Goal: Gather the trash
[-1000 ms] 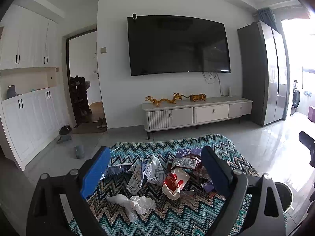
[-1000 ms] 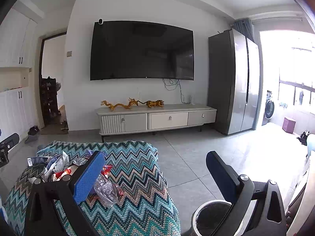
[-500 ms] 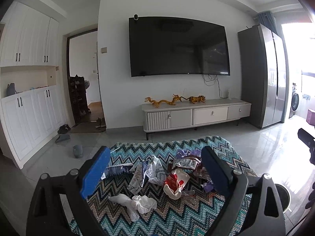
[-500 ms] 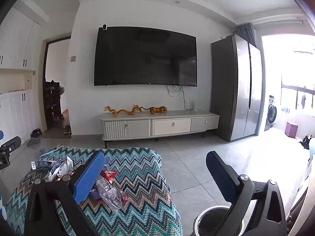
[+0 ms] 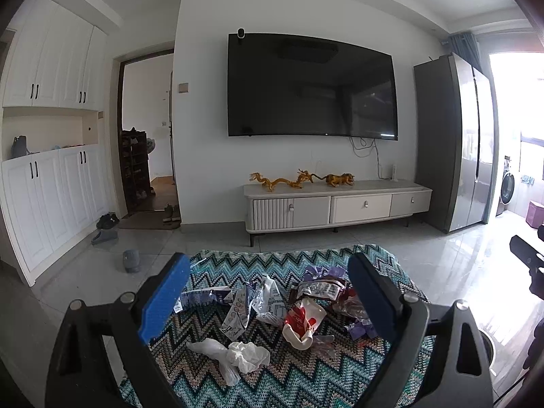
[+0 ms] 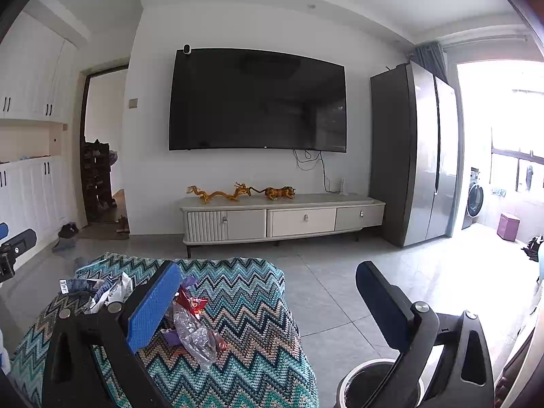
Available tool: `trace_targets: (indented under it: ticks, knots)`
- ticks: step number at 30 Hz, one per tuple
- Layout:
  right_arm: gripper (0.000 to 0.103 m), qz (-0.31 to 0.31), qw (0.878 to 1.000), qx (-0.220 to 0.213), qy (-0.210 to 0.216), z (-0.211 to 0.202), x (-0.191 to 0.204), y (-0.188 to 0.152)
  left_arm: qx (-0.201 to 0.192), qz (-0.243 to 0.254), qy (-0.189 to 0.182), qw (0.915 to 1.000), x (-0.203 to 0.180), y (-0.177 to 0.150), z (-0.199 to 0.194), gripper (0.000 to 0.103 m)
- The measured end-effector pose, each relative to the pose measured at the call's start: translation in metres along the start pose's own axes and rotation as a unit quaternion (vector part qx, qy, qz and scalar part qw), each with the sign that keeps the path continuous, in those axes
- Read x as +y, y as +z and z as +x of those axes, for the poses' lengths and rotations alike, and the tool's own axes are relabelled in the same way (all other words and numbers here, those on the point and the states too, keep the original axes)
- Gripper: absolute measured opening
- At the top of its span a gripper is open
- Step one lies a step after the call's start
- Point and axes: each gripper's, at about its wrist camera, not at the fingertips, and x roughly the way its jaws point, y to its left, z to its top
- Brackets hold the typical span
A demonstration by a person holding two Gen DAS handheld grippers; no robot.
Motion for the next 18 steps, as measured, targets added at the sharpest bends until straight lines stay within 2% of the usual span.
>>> trace_targets:
  ticks: [12,18]
  knots:
    - [0.103,-0.001,1.000,0.009,0.024,0.004,0.001,0.001,0.009,-0.003,-0.003,1.0000,0.009,0.000,0.008,0.094]
    - [0.103,-0.003,0.999,0.018,0.037,0.010,0.003,-0.001,0.017,-0.026,0.003,0.9995,0.035,-0.002,0.016,0.094]
